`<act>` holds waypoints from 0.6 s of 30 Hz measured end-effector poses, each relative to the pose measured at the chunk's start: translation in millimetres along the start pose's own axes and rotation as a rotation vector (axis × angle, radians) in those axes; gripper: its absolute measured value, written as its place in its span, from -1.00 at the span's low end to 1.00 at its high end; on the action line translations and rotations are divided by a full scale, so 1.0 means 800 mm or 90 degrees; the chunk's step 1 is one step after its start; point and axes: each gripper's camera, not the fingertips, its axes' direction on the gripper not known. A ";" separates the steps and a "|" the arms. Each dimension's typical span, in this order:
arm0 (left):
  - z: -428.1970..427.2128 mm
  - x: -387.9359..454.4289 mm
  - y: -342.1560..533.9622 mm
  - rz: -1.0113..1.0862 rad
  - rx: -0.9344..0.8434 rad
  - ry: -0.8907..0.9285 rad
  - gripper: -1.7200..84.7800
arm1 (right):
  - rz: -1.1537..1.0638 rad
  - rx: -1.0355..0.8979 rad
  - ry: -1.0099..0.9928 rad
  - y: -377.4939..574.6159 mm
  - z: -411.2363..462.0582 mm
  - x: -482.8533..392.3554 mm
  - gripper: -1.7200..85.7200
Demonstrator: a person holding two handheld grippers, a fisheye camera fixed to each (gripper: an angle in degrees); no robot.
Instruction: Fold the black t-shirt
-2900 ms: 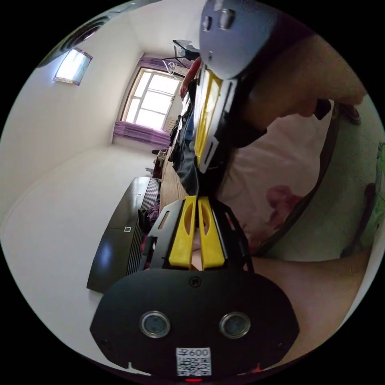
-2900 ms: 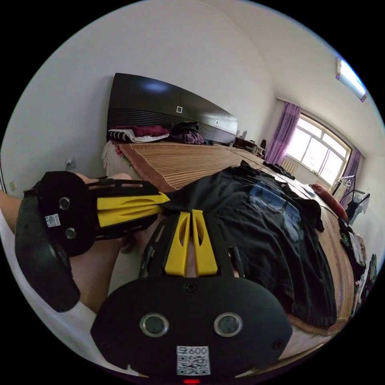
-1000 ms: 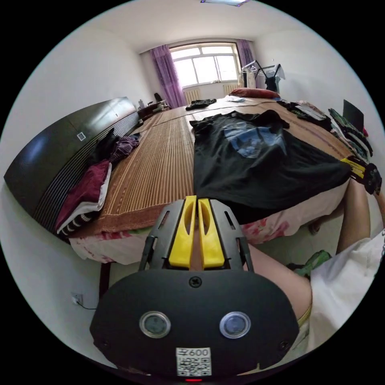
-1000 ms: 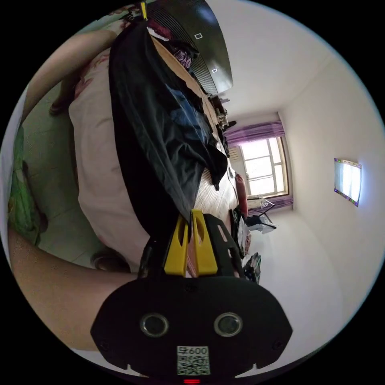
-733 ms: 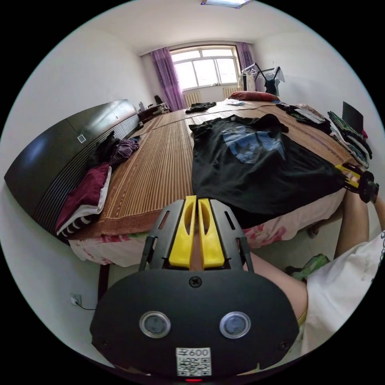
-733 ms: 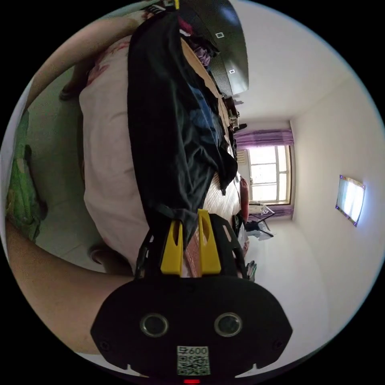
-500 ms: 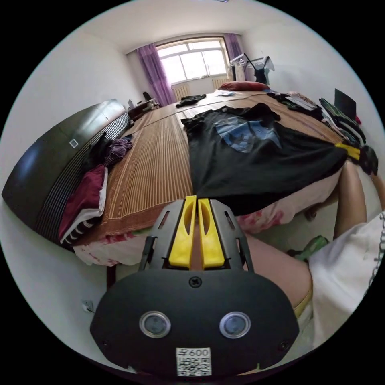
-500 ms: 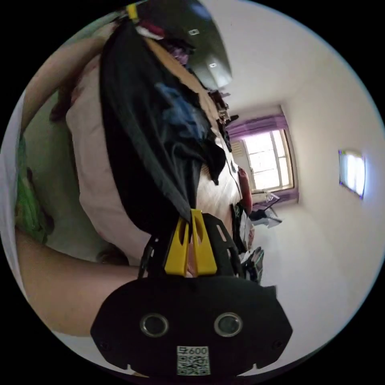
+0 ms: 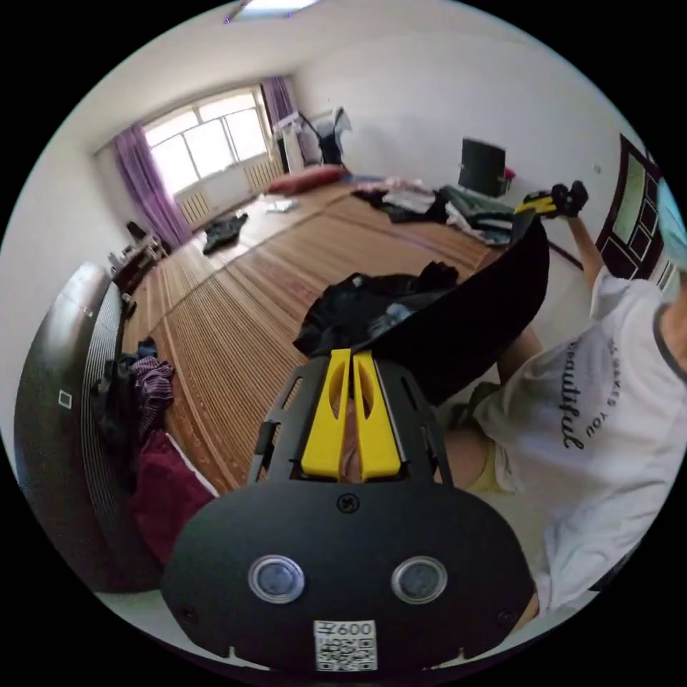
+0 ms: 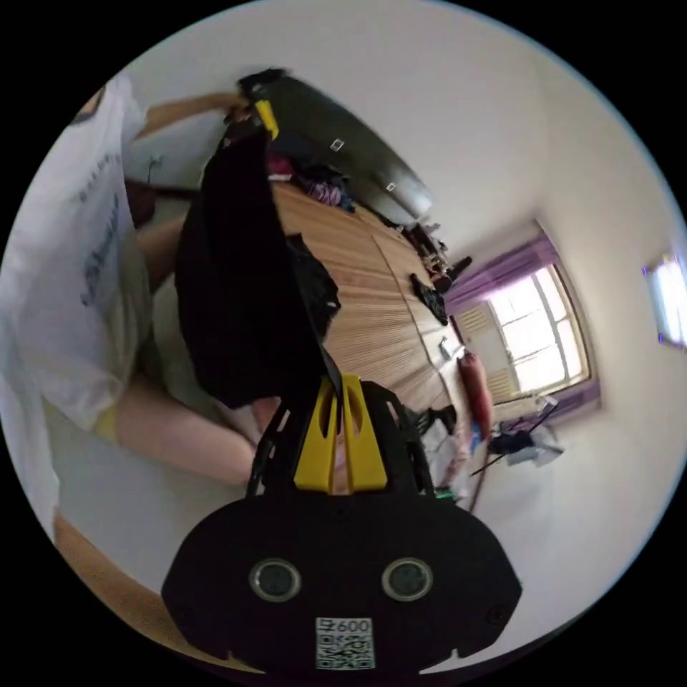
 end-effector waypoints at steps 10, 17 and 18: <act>-0.255 0.193 -0.221 -0.162 0.601 -0.691 -0.94 | 0.438 0.327 0.571 -0.139 -0.331 0.342 -0.98; -0.039 0.184 -0.086 -0.056 0.513 -0.596 -0.94 | 0.438 0.346 0.396 -0.102 -0.349 0.349 -0.98; 0.017 0.170 -0.062 -0.035 0.478 -0.572 -0.94 | 0.435 0.331 0.352 -0.095 -0.324 0.344 -0.98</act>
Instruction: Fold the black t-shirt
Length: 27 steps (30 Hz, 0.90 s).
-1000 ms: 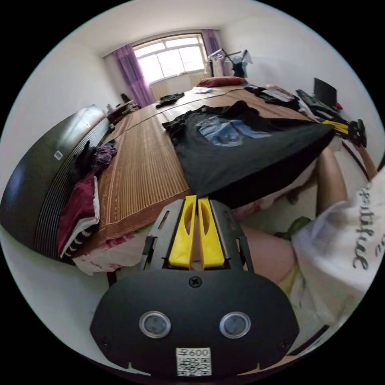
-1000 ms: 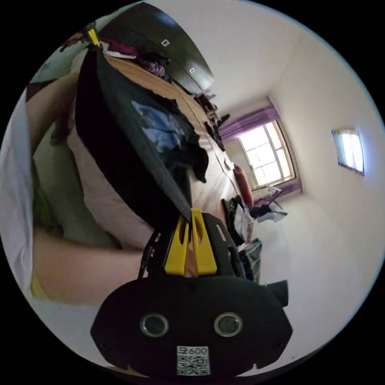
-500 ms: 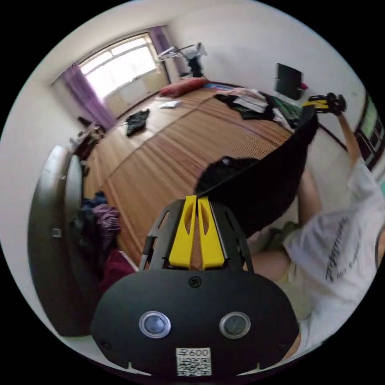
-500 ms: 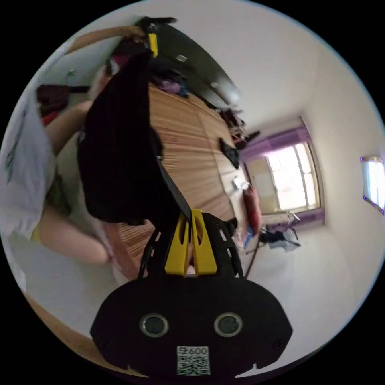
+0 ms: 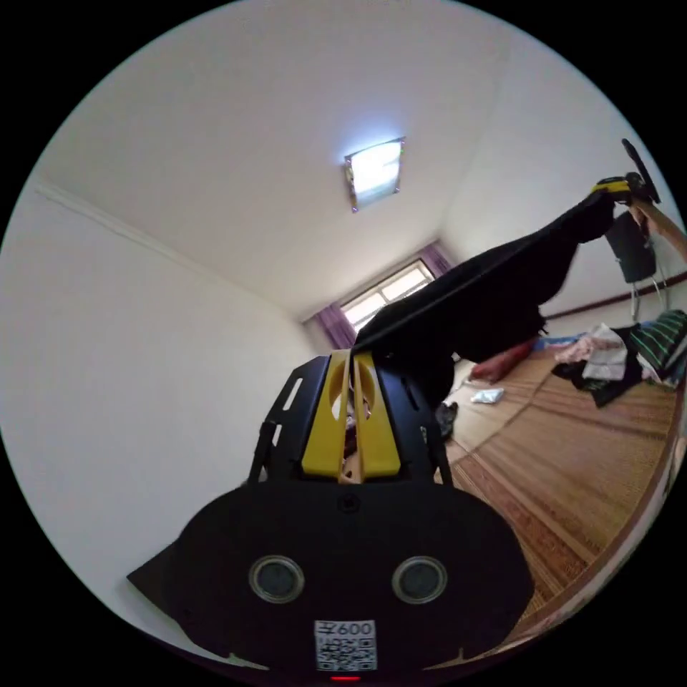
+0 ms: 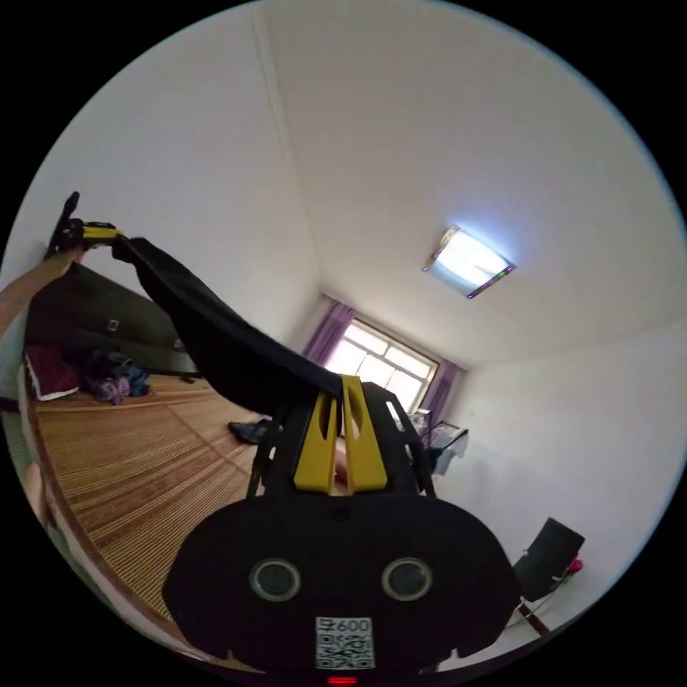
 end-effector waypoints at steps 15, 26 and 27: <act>0.008 0.451 0.527 0.147 -0.473 0.226 -0.94 | -0.099 -0.507 -0.207 0.549 0.141 -0.350 -0.98; -0.010 0.034 0.206 0.132 -0.450 0.369 -0.94 | -0.081 -0.572 -0.295 0.559 0.151 -0.289 -0.98; 0.010 -0.017 0.161 0.142 -0.465 0.379 -0.94 | -0.086 -0.579 -0.303 0.553 0.157 -0.276 -0.98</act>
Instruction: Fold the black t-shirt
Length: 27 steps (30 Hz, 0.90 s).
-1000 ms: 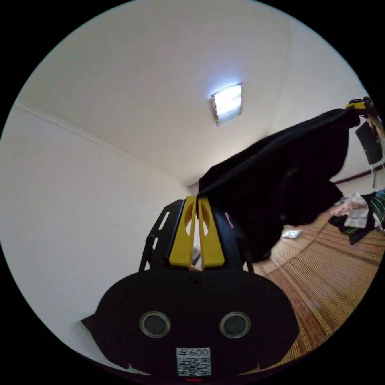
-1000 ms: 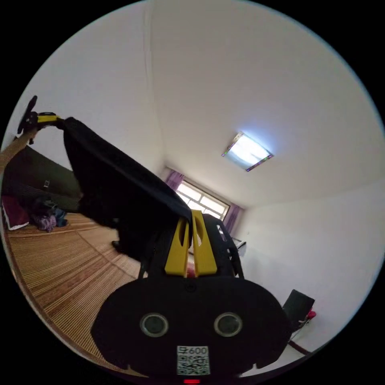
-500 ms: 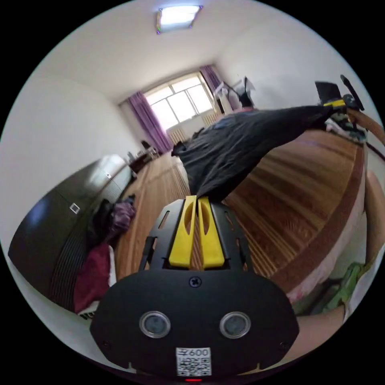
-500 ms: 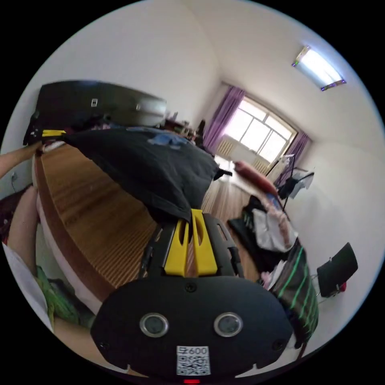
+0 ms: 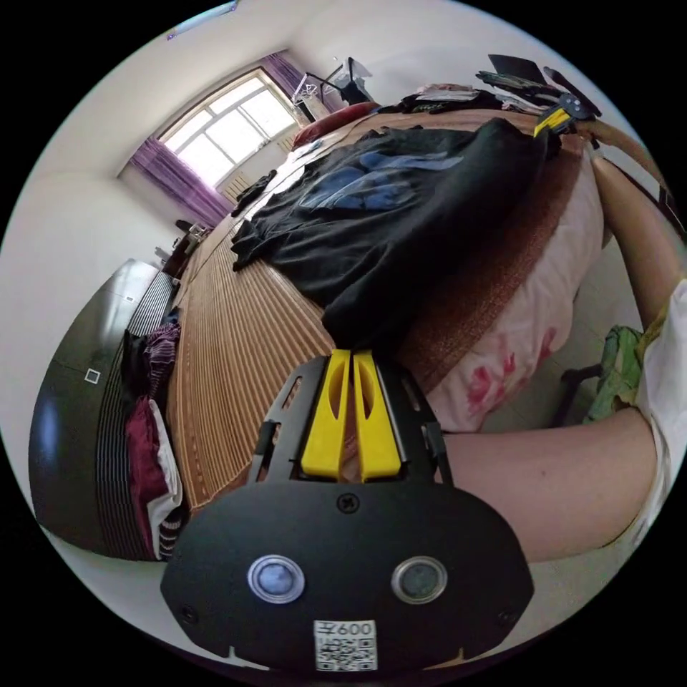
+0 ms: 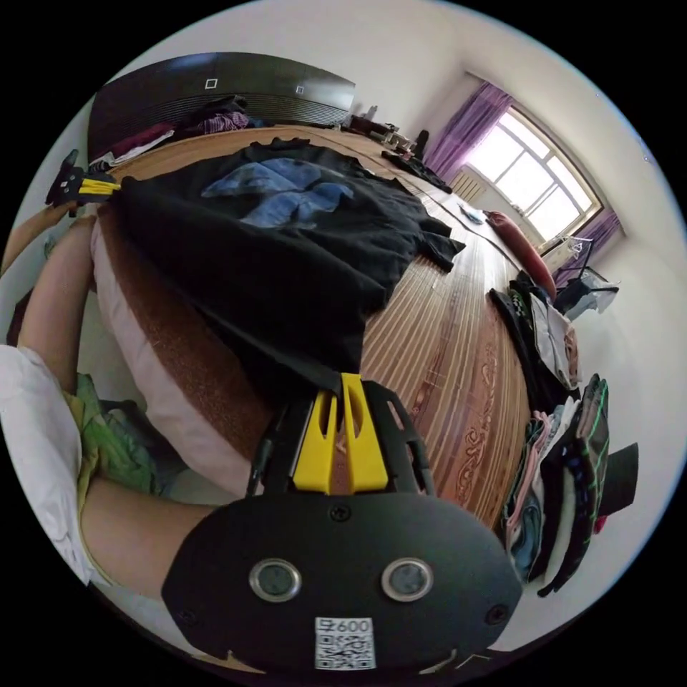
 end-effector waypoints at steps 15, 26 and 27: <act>-0.547 -0.574 -0.241 0.008 0.075 0.108 -0.93 | -0.101 0.011 0.069 -0.056 -0.069 0.108 -0.98; -0.590 -0.551 -0.272 -0.007 0.004 0.172 -0.93 | -0.077 -0.032 -0.020 0.057 0.044 0.086 -0.97; -0.601 -0.546 -0.283 -0.022 0.003 0.174 -0.93 | -0.067 -0.015 0.000 0.065 0.046 0.085 -0.97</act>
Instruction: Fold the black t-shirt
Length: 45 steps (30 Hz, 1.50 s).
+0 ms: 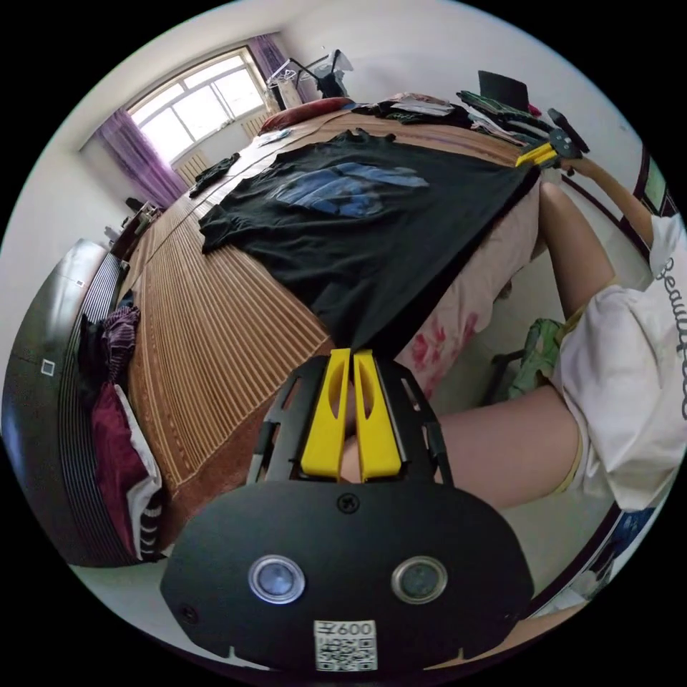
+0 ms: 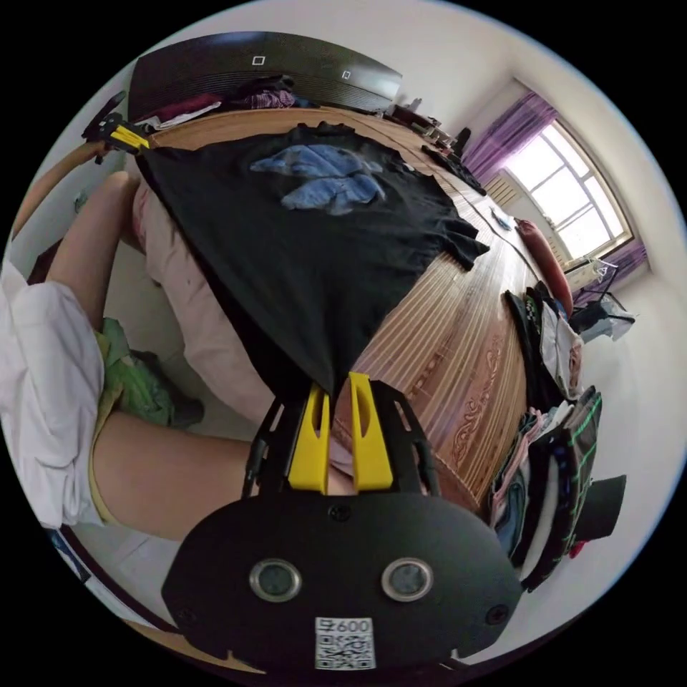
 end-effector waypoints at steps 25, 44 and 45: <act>0.057 0.317 -0.220 -0.024 -0.025 -0.153 -0.93 | -0.052 0.051 0.320 0.112 0.107 -0.103 -0.91; 0.125 0.316 -0.377 -0.192 0.092 -0.160 -0.95 | -0.130 0.088 0.451 0.174 0.145 -0.119 -0.97; 0.135 0.313 -0.413 -0.174 0.126 -0.153 -0.95 | -0.124 0.087 0.447 0.174 0.143 -0.113 -0.97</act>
